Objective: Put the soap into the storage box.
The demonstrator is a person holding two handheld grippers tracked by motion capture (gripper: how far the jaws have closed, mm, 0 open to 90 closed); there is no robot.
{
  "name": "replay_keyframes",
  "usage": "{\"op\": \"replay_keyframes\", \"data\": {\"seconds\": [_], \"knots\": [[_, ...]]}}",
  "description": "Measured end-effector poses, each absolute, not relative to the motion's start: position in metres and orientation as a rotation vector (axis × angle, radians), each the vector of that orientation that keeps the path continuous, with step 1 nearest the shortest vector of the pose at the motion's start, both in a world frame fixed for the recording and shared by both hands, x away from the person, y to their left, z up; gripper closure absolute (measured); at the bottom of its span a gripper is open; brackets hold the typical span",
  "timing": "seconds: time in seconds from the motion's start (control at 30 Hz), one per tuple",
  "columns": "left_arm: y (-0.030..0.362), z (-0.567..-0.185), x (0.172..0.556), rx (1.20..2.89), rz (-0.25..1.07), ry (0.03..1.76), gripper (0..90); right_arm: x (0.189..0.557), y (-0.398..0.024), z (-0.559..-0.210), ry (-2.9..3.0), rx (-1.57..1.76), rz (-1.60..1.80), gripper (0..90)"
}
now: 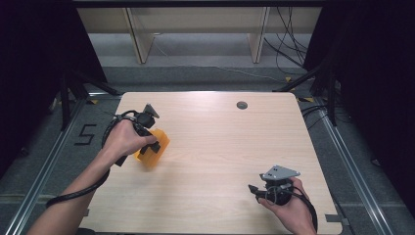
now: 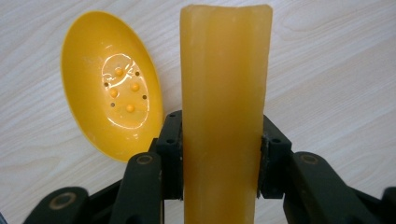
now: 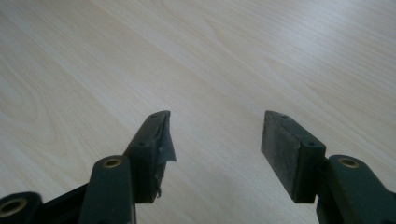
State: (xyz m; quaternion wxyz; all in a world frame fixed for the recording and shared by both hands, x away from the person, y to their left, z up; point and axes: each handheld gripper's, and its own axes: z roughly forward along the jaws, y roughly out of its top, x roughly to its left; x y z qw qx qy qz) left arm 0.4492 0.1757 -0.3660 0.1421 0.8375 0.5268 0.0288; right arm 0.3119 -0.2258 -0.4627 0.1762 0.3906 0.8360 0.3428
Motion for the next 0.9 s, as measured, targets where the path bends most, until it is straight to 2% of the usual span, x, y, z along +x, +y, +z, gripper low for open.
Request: {"op": "replay_keyframes", "data": {"seconds": [0.9], "knots": [[0.189,-0.361,0.466,2.355,0.107,1.63,61.0,0.313,-0.227,-0.463,2.364,1.081,0.973,43.0]]}}
